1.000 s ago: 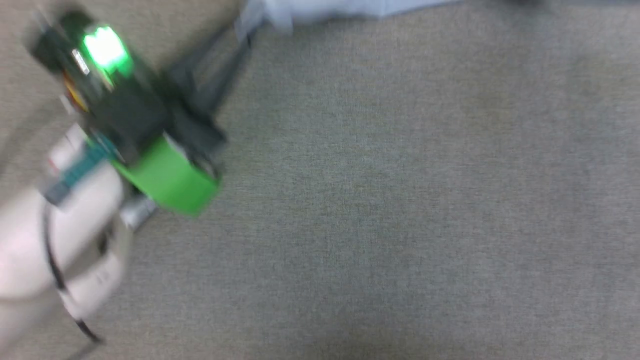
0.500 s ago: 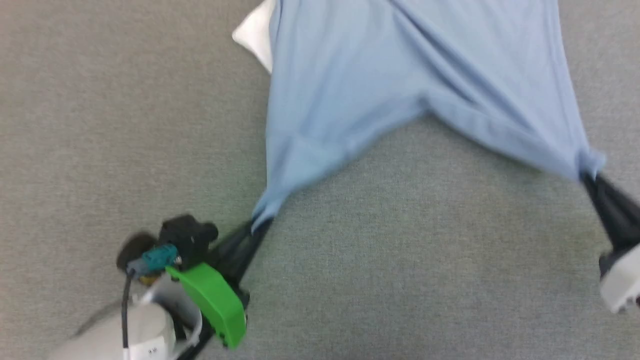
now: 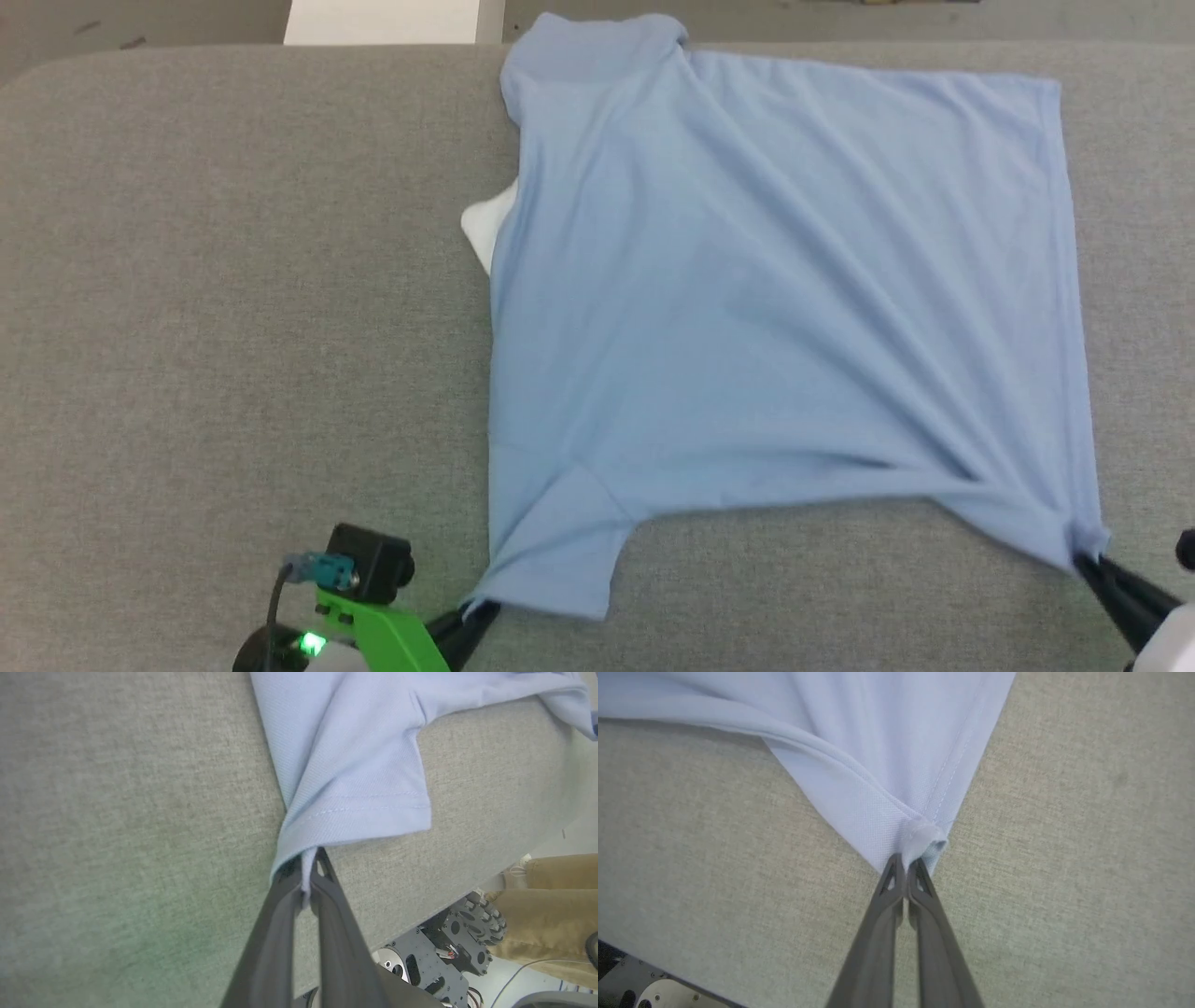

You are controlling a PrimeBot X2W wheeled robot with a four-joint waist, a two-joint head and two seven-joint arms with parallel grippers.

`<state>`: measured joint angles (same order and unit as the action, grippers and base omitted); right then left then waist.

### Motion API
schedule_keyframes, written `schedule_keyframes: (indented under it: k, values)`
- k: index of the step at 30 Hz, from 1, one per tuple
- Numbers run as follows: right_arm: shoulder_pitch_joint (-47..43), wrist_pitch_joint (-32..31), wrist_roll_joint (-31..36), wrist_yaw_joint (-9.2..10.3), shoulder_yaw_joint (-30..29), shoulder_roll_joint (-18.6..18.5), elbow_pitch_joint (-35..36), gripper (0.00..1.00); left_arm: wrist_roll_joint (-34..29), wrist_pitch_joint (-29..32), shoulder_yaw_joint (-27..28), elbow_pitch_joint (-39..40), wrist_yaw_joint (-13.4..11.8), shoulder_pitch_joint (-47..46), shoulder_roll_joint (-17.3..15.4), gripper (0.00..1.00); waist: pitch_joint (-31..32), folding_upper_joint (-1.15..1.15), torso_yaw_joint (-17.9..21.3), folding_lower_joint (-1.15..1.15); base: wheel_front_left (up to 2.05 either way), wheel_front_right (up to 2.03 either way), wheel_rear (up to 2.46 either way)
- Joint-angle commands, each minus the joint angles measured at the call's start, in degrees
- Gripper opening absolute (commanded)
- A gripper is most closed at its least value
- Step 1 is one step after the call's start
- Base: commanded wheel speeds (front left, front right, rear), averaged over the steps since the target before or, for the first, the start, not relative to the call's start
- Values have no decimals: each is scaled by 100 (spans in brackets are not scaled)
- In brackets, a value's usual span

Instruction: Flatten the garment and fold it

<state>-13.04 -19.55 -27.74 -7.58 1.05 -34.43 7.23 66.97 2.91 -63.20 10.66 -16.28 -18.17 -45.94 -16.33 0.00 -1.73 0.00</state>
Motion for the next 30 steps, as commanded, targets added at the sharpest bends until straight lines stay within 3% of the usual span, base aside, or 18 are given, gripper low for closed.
schedule_keyframes:
  k: [1, 10, 17, 23, 30]
  values:
    - [-147, -116, -43, 9, 35, -38, -51, 0, 121, 138, -43, 33, -68, 156, -91, 0, 105, 0, -11, 0, 0, 0, 0]
    - [-933, -1195, -423, 9, 284, -70, -139, 0, 826, 609, -199, 180, -321, 772, -308, 0, 338, 0, -47, 0, 0, 0, 0]
    - [-1518, -1909, -704, 9, 223, -34, 15, 0, 1099, 363, -116, 272, -310, 1188, -502, 0, 543, 0, -125, 0, 0, 0, 0]
    - [-1197, -1666, -580, 9, 183, -156, 498, 0, 626, -136, 179, 345, -291, 855, -672, 0, 780, 0, -151, 0, 0, 0, 0]
    - [397, -1231, -240, 9, 302, -768, 1102, 0, -322, -191, 596, 567, -309, -360, -962, 0, 994, 0, -114, 0, 0, 0, 0]
